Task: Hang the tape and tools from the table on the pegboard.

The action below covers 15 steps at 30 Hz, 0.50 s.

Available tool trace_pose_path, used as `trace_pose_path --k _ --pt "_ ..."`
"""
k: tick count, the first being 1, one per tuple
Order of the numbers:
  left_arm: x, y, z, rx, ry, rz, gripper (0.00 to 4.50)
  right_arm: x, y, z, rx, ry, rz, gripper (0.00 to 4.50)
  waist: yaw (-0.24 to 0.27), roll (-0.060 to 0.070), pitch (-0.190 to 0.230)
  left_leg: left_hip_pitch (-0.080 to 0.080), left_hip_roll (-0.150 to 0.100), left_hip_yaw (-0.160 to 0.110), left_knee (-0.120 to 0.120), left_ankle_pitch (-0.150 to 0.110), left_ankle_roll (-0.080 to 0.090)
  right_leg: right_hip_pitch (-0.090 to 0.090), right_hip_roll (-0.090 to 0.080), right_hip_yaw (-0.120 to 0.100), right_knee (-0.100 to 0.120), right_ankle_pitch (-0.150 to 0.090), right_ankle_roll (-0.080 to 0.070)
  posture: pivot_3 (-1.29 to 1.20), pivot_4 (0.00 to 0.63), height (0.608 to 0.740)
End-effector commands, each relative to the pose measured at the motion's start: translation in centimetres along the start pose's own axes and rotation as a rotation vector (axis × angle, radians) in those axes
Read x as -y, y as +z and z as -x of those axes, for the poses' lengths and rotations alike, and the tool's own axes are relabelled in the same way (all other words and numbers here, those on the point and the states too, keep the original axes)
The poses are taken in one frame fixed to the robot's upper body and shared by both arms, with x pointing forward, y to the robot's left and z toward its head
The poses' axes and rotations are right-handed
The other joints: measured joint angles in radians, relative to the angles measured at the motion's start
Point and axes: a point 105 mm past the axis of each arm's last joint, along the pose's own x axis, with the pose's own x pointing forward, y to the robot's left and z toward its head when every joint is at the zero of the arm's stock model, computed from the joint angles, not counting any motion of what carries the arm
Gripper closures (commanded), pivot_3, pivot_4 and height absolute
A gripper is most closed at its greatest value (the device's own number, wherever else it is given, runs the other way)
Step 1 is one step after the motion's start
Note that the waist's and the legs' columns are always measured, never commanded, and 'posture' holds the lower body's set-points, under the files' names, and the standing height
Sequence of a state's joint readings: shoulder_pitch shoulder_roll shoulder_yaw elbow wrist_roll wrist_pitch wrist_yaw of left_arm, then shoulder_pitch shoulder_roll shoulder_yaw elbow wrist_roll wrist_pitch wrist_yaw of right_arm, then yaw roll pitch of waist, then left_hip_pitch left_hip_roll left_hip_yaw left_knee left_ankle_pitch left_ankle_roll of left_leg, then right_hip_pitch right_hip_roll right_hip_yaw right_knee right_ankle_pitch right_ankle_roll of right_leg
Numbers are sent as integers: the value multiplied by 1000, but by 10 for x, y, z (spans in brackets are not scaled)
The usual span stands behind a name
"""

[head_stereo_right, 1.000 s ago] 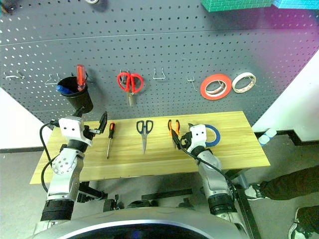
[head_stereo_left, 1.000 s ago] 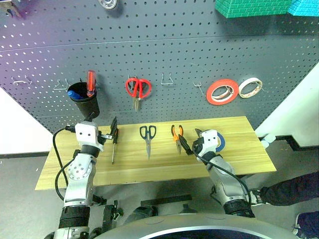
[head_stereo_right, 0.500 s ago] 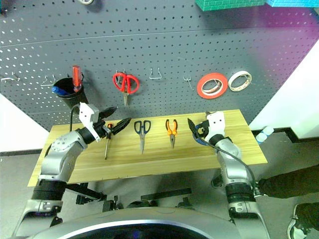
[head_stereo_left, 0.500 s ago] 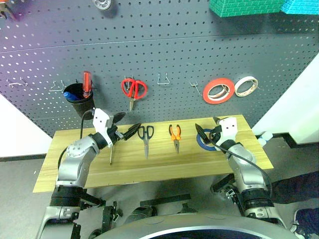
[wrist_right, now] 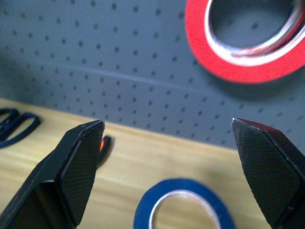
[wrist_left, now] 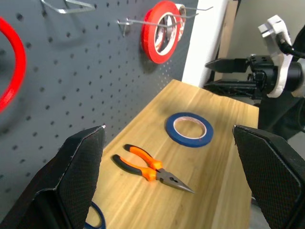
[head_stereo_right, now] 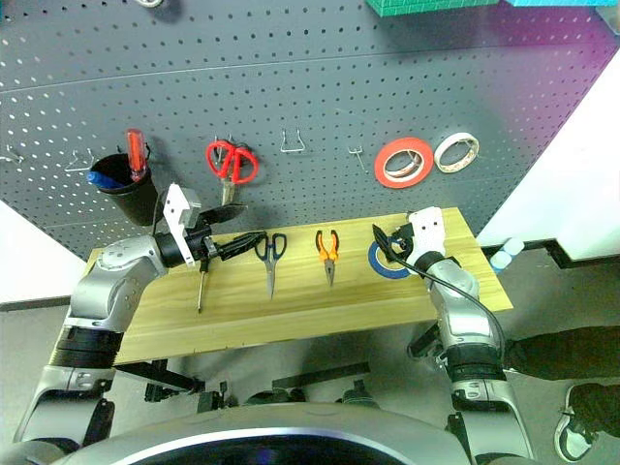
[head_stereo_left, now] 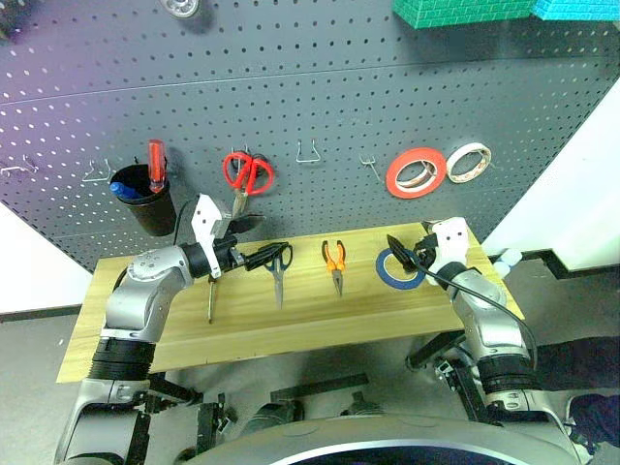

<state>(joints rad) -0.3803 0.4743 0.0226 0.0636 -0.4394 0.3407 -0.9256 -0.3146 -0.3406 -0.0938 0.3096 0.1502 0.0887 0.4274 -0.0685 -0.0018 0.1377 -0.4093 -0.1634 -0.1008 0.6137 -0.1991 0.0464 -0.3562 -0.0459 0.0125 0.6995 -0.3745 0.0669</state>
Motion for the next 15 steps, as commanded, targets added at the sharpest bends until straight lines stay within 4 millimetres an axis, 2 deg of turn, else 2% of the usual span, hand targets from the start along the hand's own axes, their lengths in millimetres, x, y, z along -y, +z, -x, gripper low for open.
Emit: trace_pose_path --k 1,8,15 --pt "3 12 1 32 7 -42 46 1 14 2 28 -6 43 0 0 -1 13 0 0 0 0 0 0 0 0 0 0 0 0 -109 204 740" --pt "10 9 3 22 12 -12 46 -3 -1 5 -80 29 34 0 0 -4 79 -1 0 0 0 0 2 -1 0 0 0 0 0 -90 286 740" --pt "17 8 6 11 19 7 46 -4 -7 1 -126 53 49 0 -1 -9 129 -3 1 0 0 -1 4 -2 0 0 0 0 0 -73 330 740"
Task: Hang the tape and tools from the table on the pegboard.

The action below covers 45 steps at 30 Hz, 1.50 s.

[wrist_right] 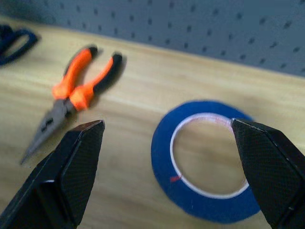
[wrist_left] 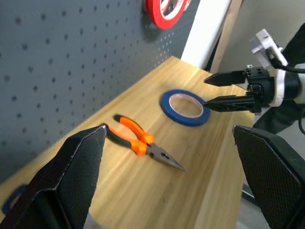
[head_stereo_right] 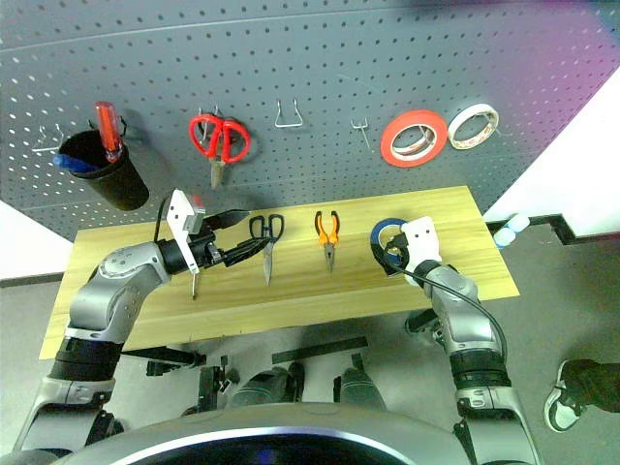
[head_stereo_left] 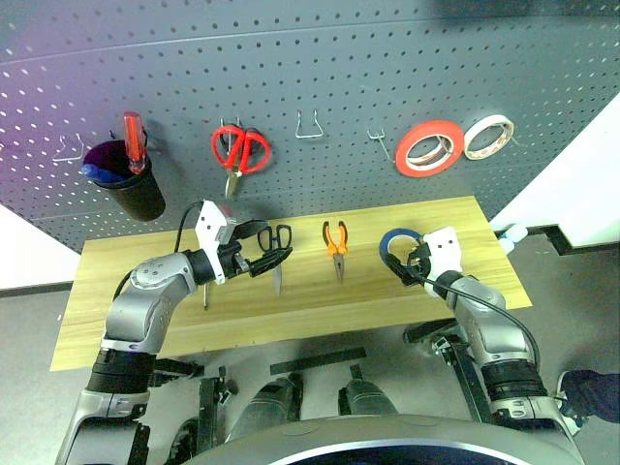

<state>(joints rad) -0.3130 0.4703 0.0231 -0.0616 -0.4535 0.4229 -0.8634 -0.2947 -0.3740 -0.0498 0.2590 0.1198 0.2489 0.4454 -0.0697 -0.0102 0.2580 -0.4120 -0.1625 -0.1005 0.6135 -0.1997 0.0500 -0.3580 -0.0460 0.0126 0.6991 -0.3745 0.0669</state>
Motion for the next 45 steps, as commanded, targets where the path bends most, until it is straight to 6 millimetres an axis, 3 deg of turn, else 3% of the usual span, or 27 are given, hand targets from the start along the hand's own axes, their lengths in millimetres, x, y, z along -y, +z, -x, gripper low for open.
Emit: trace_pose_path --k 1,15,17,36,39,45 --pt "5 11 3 30 -3 -15 46 2 12 -3 19 9 36 0 0 -2 14 0 0 0 0 0 0 0 0 0 0 0 0 -71 333 740" --pt "11 12 8 27 18 0 46 13 0 -19 -82 0 66 0 0 -7 55 -13 0 0 2 0 0 -8 0 0 0 0 0 -39 374 740" --pt "11 12 10 24 23 1 46 15 0 -20 -85 -2 67 0 0 -8 60 -15 0 0 1 4 -5 -10 0 0 1 0 0 -35 384 740" --pt "14 10 12 12 34 14 46 14 -10 -23 -145 21 84 0 1 -12 98 -16 1 1 1 4 -5 -12 0 -1 1 0 0 -31 408 740" --pt "14 10 12 16 39 20 0 15 -12 -23 -161 25 91 646 2 -12 99 -16 1 1 1 4 -6 -12 0 -1 1 0 0 -31 409 740" --pt "14 11 13 19 45 27 0 12 -13 -24 -170 46 67 2723 2 -13 100 -16 1 1 1 4 -5 -12 0 -1 1 0 0 -28 413 740"
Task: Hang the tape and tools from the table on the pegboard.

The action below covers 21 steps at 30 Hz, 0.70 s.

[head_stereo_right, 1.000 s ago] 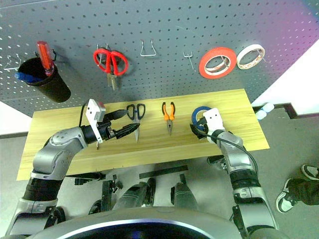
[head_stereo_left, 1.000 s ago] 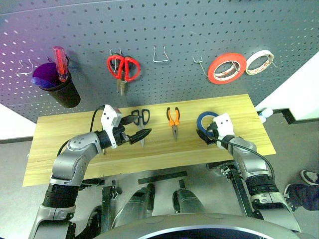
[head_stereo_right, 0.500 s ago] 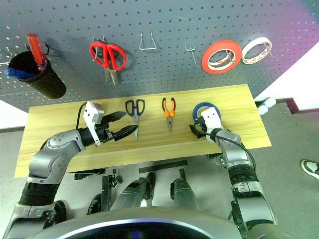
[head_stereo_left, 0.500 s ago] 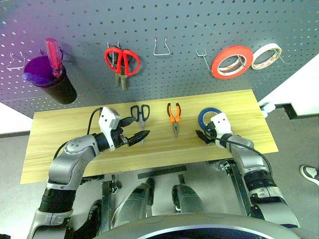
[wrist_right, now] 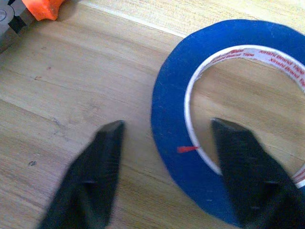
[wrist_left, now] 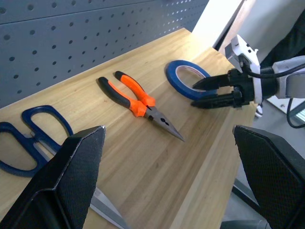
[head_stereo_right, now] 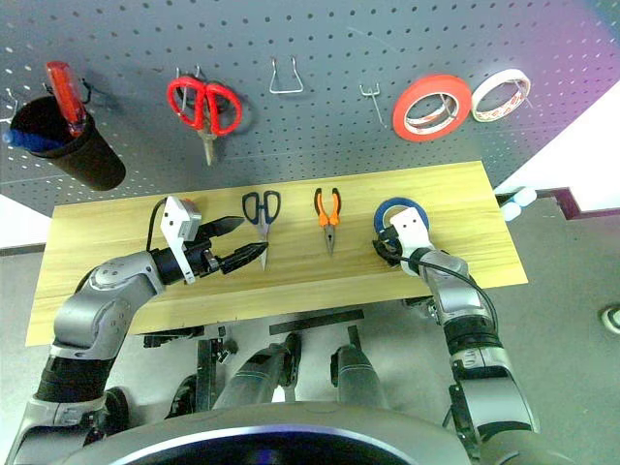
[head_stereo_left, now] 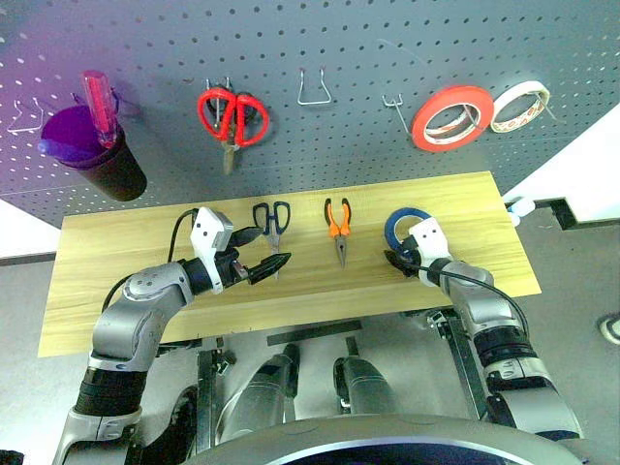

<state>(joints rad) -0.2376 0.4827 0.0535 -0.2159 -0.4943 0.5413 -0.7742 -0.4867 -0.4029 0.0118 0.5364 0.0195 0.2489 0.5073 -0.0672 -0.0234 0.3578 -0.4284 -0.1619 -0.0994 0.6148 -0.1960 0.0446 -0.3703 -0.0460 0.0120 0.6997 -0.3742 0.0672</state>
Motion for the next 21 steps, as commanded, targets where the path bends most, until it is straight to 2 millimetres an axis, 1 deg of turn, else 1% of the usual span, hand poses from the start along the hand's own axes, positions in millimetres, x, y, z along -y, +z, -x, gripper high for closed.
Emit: trace_pose_path --k 1,3,4,13,18,21 --pt "5 9 3 37 -11 -11 0 3 -7 1 -30 4 -15 3079 0 0 1 0 0 0 0 0 0 0 0 0 0 0 0 -28 415 740" --pt "4 9 3 35 -8 -14 0 2 -6 1 -29 11 -15 3751 0 -1 2 0 0 0 0 0 0 0 0 0 0 0 0 -26 414 740" --pt "4 10 3 35 -5 -15 0 1 -6 1 -27 13 -21 3814 0 -1 2 0 0 0 0 0 0 0 0 0 0 0 0 -25 414 740" --pt "-1 12 4 44 11 -22 0 -3 -9 0 -30 15 -22 3814 0 -3 4 0 0 0 0 0 0 0 0 0 0 0 0 -26 409 740" --pt "-2 12 4 54 11 -15 0 6 -3 5 13 -41 -74 3814 1 -3 4 0 0 0 -1 0 0 0 0 0 0 0 0 -33 399 740" --pt "1 14 4 59 -10 -27 0 4 4 10 67 -46 -106 3814 4 -3 4 0 0 0 -1 0 0 -1 0 0 0 0 0 -38 383 740"
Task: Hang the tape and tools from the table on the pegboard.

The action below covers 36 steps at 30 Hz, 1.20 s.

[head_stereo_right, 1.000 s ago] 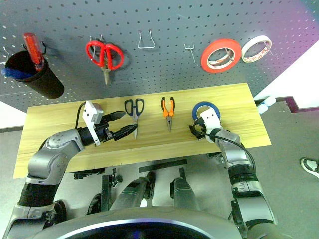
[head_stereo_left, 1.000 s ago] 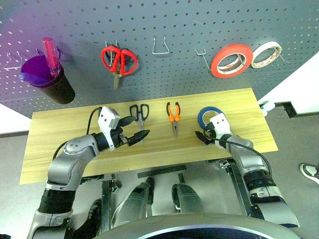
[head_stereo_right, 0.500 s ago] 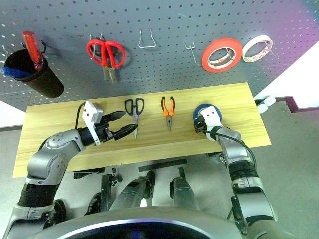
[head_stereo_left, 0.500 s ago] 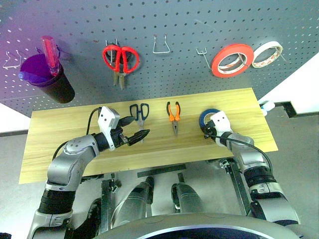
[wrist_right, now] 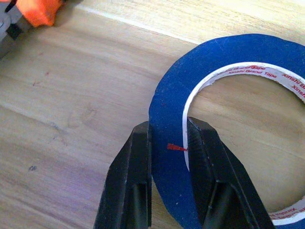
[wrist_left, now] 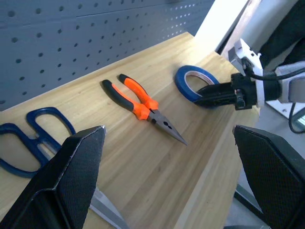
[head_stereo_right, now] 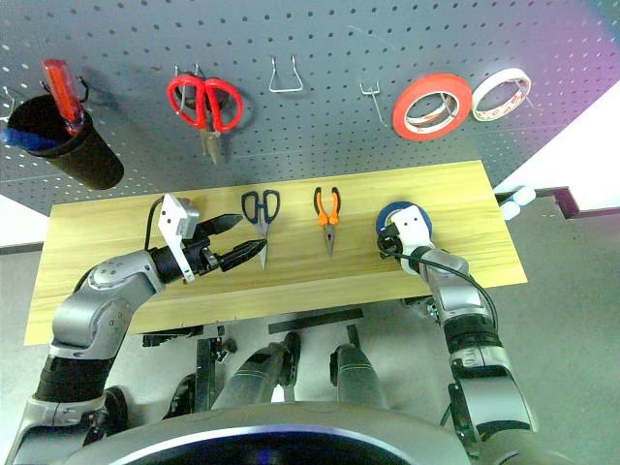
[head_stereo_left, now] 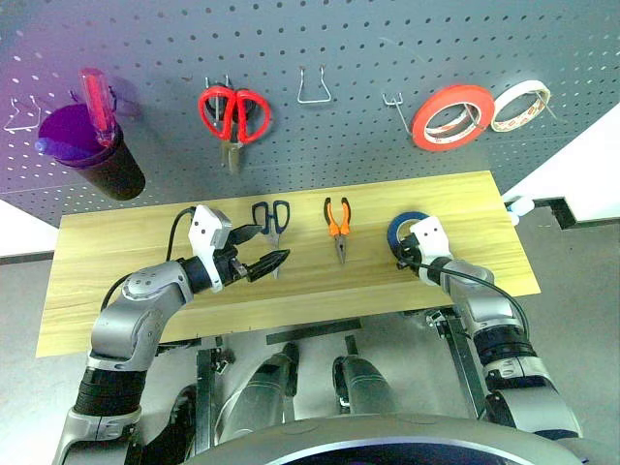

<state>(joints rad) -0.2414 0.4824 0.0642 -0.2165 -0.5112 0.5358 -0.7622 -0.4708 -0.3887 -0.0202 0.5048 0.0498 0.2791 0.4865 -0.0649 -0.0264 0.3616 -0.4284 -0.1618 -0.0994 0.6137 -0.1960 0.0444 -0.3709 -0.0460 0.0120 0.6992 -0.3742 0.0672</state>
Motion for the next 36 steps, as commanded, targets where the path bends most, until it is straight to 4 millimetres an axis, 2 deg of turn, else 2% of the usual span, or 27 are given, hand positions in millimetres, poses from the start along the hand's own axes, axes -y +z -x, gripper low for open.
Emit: trace_pose_path --k 1,4,7,12,19,23,27,32,36 --pt "5 13 3 46 -35 -41 0 1 8 10 79 -12 -53 3814 4 0 0 0 0 0 0 0 0 0 0 0 0 0 0 -43 374 740" --pt "16 25 7 74 -123 -51 0 6 21 17 158 -34 -115 3814 5 0 0 -2 0 0 -1 0 0 -2 0 0 0 0 0 -50 357 740" --pt "25 34 13 88 -194 -70 0 20 27 23 204 -89 -145 3814 2 0 0 -3 0 0 0 1 -1 -3 0 0 0 0 0 -59 339 740" --pt "35 44 17 87 -261 -101 0 31 33 28 248 -113 -184 3814 1 1 0 -3 0 0 0 2 -3 -4 0 -1 0 0 0 -64 314 740" --pt "35 49 12 102 -281 -122 0 46 51 32 317 -167 -174 3814 -1 1 -3 -3 0 0 0 2 -4 -4 0 -2 0 0 0 -70 265 740" --pt "33 51 7 116 -281 -136 0 56 64 42 399 -218 -202 3814 -1 2 -8 -3 0 0 0 3 -4 -3 0 -3 0 0 0 -78 243 740" --pt "29 54 1 140 -273 -139 0 61 65 45 412 -255 -207 3814 -2 3 -15 -3 0 0 0 3 -4 -3 0 -3 1 0 0 -102 225 740" --pt "25 56 -5 154 -280 -154 0 58 72 51 446 -268 -206 3814 -5 5 -28 -3 0 0 1 4 -6 -4 0 -4 2 1 -1 -115 206 740" --pt "24 57 -8 167 -282 -162 0 37 77 55 475 -196 -194 3814 -5 7 -43 -3 1 0 0 4 -6 -5 0 -5 2 1 -1 -122 198 740"
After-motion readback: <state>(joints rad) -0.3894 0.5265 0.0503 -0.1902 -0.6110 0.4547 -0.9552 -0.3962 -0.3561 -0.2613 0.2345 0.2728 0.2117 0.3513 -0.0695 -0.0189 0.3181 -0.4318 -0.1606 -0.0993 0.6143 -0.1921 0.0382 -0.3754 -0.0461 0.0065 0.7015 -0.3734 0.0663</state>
